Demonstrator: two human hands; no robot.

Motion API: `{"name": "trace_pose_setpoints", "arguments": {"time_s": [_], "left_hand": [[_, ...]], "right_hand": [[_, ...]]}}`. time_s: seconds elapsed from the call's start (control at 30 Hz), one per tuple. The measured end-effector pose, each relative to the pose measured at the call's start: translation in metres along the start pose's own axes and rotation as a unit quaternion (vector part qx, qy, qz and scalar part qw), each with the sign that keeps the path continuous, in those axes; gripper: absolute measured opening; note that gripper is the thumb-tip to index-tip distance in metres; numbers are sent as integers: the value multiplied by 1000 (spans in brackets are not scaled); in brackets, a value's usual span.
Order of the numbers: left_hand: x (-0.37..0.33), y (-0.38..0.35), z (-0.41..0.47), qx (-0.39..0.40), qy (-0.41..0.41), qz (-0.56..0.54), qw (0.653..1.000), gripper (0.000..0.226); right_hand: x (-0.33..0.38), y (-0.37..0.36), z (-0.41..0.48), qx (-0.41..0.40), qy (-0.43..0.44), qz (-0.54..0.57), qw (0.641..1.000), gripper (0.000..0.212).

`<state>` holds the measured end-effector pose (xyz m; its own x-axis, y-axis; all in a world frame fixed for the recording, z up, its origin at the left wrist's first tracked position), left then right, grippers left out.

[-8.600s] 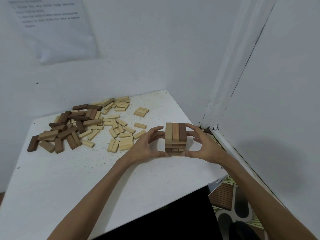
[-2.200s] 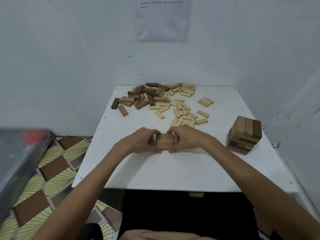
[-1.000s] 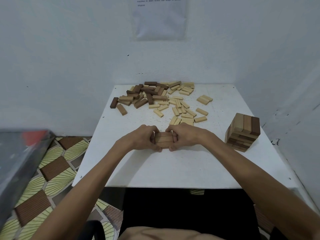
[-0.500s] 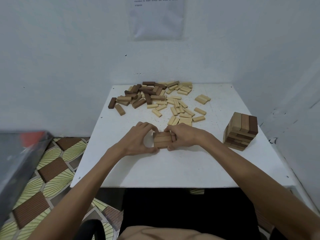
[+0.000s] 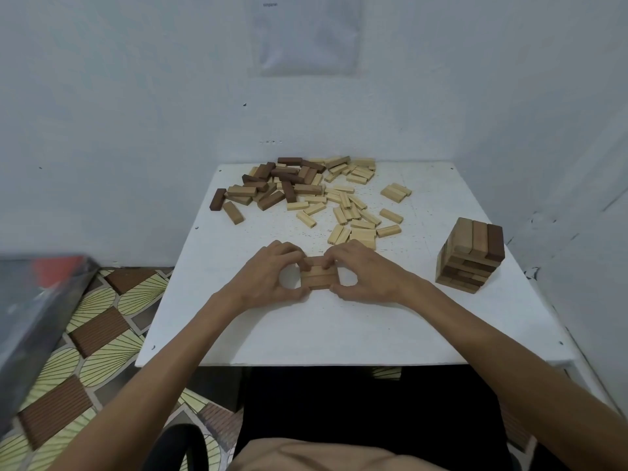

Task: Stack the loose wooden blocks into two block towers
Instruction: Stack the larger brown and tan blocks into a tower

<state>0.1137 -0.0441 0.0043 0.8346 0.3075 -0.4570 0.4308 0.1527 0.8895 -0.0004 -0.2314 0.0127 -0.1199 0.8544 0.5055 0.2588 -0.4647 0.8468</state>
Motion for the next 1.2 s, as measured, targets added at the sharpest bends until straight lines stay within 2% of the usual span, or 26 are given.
{"name": "trace_pose_setpoints", "arguments": {"time_s": [0.2,0.47,0.8,1.2], "left_hand": [[-4,5,5,1,-10,-28,1000,41],[-24,41,40,-4,-44,-66,997,42],[-77,69,113,24,-119,-61,991,38],[-158,42,182,64,-187,-57,979,41]], "right_hand": [[3,8,-2,-7,7,-8,1000,37],[2,62,-21,-35,-12,-14,999,31],[-16,121,-79,-98,-89,1,991,34],[-54,145,-172,-134,-186,16,973,37]]}}
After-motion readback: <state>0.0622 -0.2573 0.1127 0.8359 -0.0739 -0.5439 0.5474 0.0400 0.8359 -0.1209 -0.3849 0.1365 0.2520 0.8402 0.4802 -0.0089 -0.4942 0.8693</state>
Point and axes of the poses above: each hand's wrist, its own z-axis towards the middle knuckle, its own y-axis out of the back of the hand, x = y × z, the point moved 4 cm from there along z, towards the middle knuckle, and after that the axes turned 13 degrees about x, right-handed, at the moved point
